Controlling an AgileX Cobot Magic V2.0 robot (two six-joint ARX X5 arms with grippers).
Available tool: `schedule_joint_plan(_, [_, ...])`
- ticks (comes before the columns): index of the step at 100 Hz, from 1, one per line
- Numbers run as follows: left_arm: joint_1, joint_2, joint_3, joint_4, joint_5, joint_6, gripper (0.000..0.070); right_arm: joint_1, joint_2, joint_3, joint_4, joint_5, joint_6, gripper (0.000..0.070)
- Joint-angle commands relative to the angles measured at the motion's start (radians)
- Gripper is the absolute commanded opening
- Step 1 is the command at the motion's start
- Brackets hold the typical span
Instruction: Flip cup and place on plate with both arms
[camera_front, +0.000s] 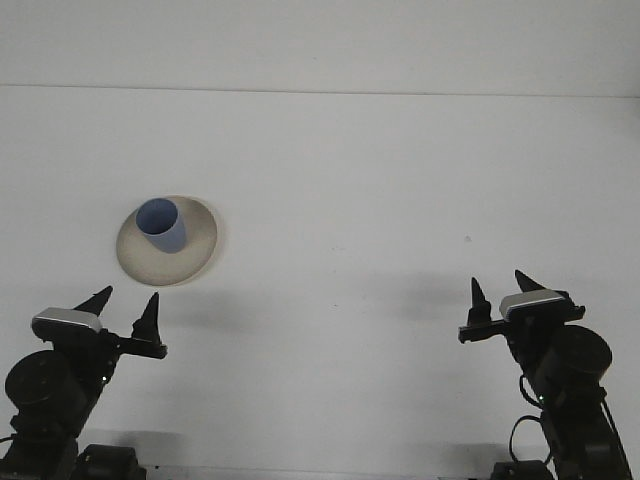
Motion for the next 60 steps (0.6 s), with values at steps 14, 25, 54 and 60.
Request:
schedule_joint_plan(14, [-0.001, -0.005, 0.013, 0.007, -0.001, 0.005, 0.0514, 0.002, 0.0, 0.009, 0.012, 0.0, 0.014, 0.0485])
schedule_joint_plan(25, [-0.001, -0.005, 0.013, 0.004, -0.001, 0.005, 0.05, 0.002, 0.0, 0.009, 0.013, 0.0, 0.014, 0.0469])
schedule_joint_plan(54, [-0.001, -0.005, 0.013, 0.007, 0.0, 0.005, 0.0009, 0.002, 0.0, 0.009, 0.012, 0.0, 0.014, 0.0])
schedule_joint_plan(60, [-0.001, -0.005, 0.013, 0.007, 0.0, 0.005, 0.0009, 0.002, 0.0, 0.009, 0.013, 0.0, 0.014, 0.0])
